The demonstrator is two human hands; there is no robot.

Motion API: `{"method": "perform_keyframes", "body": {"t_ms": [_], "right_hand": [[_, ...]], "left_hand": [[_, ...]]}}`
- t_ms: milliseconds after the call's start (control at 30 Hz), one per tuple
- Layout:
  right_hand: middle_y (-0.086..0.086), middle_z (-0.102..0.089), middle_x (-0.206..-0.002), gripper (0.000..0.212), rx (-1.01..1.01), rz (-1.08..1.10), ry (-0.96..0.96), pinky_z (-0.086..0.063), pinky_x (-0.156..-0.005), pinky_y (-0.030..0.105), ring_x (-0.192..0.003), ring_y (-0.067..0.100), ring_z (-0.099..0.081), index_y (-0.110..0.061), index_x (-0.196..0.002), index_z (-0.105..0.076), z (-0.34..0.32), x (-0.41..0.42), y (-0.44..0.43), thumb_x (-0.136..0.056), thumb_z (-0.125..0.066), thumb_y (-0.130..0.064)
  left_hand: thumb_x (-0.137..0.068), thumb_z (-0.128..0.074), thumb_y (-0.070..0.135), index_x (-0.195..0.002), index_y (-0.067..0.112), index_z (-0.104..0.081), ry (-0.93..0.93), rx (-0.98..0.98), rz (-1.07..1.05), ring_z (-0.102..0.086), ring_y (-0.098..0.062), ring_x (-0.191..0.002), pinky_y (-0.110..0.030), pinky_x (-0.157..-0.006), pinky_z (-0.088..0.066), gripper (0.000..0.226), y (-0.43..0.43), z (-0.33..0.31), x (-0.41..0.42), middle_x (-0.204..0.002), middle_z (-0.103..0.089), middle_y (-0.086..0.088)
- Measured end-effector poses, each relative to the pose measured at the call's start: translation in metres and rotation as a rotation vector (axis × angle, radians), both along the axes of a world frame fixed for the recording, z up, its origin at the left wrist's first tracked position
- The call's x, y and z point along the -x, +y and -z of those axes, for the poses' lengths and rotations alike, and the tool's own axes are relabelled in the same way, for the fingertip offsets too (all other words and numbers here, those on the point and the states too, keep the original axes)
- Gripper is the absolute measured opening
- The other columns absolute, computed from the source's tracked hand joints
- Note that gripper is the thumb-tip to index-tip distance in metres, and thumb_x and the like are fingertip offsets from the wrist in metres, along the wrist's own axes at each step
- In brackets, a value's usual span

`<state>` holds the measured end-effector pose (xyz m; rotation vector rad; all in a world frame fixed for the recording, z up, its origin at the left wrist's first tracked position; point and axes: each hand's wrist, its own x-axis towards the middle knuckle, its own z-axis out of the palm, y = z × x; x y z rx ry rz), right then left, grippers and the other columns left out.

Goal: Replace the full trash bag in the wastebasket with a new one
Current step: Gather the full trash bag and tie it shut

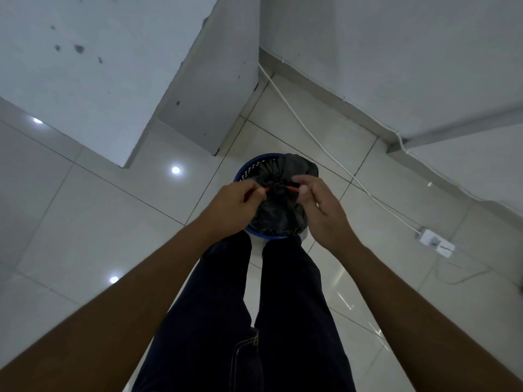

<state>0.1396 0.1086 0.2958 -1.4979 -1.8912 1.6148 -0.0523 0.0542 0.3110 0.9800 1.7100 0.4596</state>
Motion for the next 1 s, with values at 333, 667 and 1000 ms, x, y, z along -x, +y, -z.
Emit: {"method": "perform_keyframes", "body": {"t_ms": [333,667,1000], "right_hand": [[0.001,-0.069,-0.082,0.022,-0.089,0.059,0.122,-0.052,-0.084,0.035,-0.082,0.013,-0.064,-0.014,-0.086,-0.063,-0.009,0.045,0.019,-0.102,-0.05,-0.023],[-0.003,-0.066,-0.085,0.021,0.024,-0.211,-0.051,-0.043,-0.079,0.01,-0.079,0.007,-0.058,-0.01,-0.114,-0.059,0.004,0.043,0.031,-0.101,-0.043,-0.006],[-0.006,-0.071,-0.072,0.013,0.027,-0.173,-0.01,-0.047,-0.069,0.01,-0.067,0.0,-0.065,-0.006,-0.097,-0.07,-0.002,0.048,0.04,-0.096,-0.059,-0.014]], "left_hand": [[-0.104,-0.031,0.034,-0.085,0.016,-0.049,0.053,-0.08,-0.057,-0.051,-0.013,-0.069,-0.03,-0.065,-0.044,0.032,0.008,-0.011,0.009,-0.074,-0.054,0.003],[-0.104,-0.034,0.027,-0.096,0.012,-0.053,0.06,-0.07,-0.042,-0.048,-0.005,-0.065,-0.02,-0.059,-0.039,0.025,0.01,-0.011,0.016,-0.073,-0.052,0.008],[-0.098,-0.052,0.025,-0.095,0.009,-0.07,-0.001,-0.187,0.019,-0.051,0.004,-0.057,-0.008,-0.056,-0.039,0.024,0.026,-0.016,0.017,-0.067,-0.059,0.008]]}}
